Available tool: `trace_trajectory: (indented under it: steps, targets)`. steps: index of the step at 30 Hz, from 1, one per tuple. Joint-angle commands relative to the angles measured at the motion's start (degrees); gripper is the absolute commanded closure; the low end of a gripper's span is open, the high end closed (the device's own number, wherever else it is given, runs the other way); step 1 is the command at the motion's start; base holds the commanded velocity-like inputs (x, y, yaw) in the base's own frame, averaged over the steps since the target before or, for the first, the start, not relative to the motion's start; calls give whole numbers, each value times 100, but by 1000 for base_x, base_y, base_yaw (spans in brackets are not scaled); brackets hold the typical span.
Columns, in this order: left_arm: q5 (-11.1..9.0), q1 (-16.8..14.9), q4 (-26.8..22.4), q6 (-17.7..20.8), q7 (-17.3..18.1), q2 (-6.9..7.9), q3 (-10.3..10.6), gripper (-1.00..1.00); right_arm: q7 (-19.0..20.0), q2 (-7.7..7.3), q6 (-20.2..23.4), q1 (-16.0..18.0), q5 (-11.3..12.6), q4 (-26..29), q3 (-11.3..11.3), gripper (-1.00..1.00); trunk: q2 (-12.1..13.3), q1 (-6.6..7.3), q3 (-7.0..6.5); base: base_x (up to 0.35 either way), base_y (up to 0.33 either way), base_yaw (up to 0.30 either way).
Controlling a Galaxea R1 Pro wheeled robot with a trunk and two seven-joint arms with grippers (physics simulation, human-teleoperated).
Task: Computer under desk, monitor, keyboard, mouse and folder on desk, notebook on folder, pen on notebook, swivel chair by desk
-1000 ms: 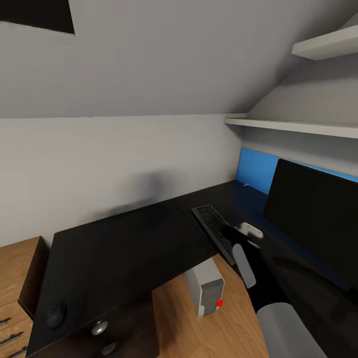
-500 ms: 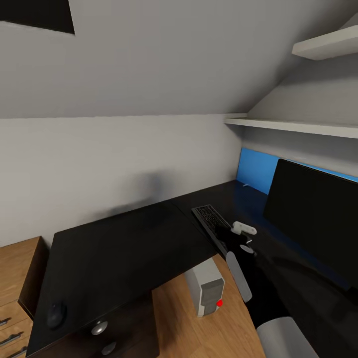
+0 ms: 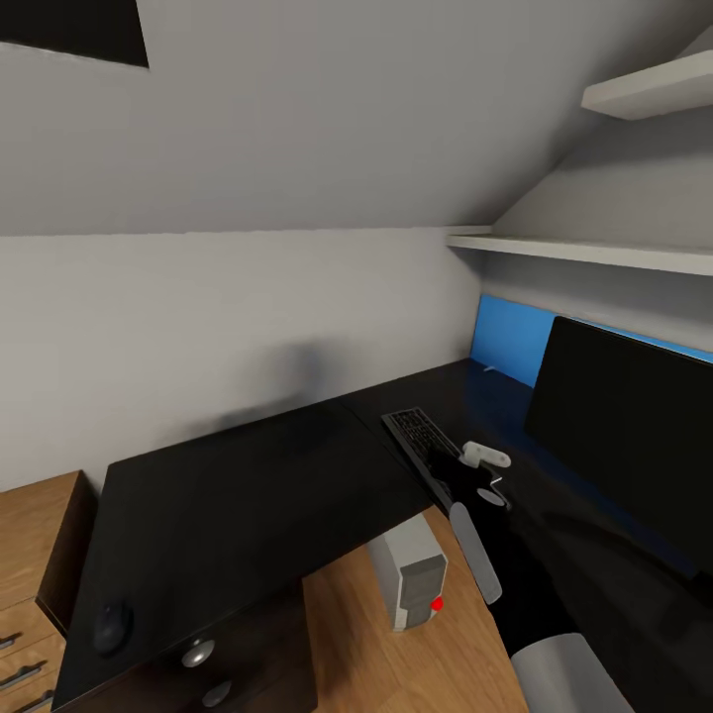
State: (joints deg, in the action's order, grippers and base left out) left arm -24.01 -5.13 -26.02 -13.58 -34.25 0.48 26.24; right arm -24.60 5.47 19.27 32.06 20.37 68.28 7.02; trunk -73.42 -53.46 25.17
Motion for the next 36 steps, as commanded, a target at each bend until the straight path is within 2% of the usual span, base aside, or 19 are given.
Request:
trace_trajectory:
  steps: [1,9,15,29,36]
  targets:
    - [-60,-6,0,-33,-30,5,48,-100,-45,-2,13,3,43,9,10,-100,-4,0,6,0,0,0]
    - [-60,-6,9,-23,-29,5,48,-100,-61,21,-27,2,28,10,10,-100,-4,0,11,0,-34,-11]
    - [-67,-6,9,-14,-29,5,48,-100,-62,28,-29,2,52,1,10,-100,-4,0,12,0,-261,9]
    - [-69,-6,9,-31,-29,12,45,-100,-62,42,-22,2,59,-2,19,-100,-4,0,52,0,-35,227]
    - [-69,-6,13,-31,-29,13,40,-100,-10,35,-29,2,60,-8,22,-100,-4,0,72,0,0,87]
